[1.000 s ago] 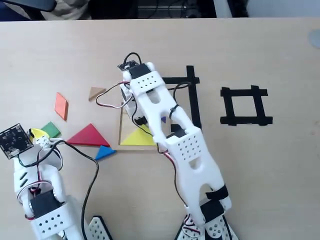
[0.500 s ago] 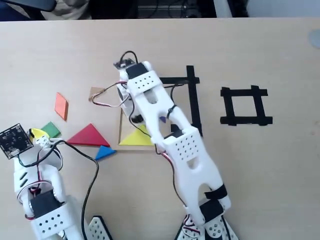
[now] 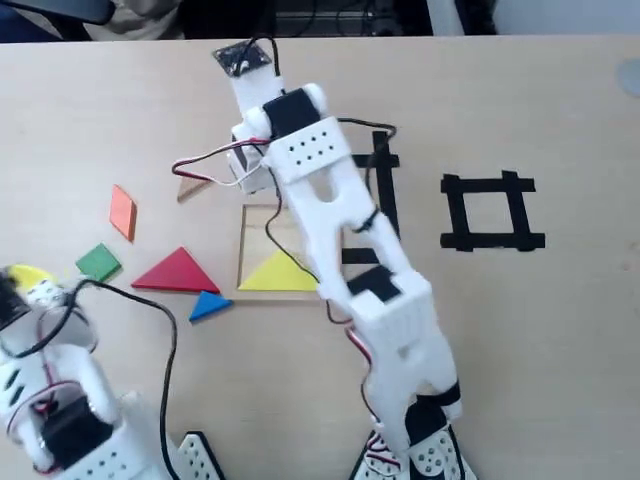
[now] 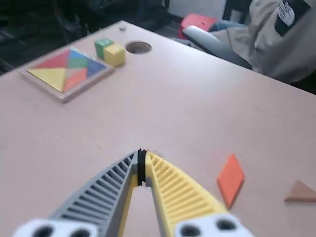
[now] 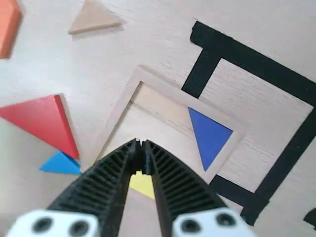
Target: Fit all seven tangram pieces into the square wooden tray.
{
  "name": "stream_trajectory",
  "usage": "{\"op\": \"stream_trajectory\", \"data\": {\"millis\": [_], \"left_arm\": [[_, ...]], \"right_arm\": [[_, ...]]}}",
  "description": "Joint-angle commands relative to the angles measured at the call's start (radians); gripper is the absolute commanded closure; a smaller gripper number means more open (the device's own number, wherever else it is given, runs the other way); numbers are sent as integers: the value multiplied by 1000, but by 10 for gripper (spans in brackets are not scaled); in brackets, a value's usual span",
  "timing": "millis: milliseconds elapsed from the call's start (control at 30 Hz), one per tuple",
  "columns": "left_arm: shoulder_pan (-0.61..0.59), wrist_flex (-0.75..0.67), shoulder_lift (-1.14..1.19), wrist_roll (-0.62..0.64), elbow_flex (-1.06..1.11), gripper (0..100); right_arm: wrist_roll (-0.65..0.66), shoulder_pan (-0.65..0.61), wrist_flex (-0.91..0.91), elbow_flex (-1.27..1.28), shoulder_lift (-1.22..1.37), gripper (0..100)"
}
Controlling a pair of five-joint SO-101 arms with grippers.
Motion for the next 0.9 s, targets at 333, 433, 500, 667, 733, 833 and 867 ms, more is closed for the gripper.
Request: {"op": "stream_trajectory", "data": {"millis": [333, 433, 500, 667, 733, 833, 867], "left_arm": [[-42, 322, 278, -187, -578, 970], [-44, 373, 520, -189, -756, 970], [-45, 404, 663, -193, -854, 970], [7, 427, 922, -276, -1009, 970], [76, 402, 1014, -321, -1029, 970], [176, 376, 1194, -373, -1036, 970], [209, 376, 1270, -397, -1046, 970]], "right_arm": [[69, -78, -181, 806, -719, 987], [132, -78, -304, 984, -842, 987], [160, -78, -361, 1073, -868, 987], [163, -54, -390, 1155, -839, 987], [161, -32, -388, 1158, -837, 987], [160, 18, -387, 1159, -839, 987], [160, 46, -390, 1158, -842, 988]]}}
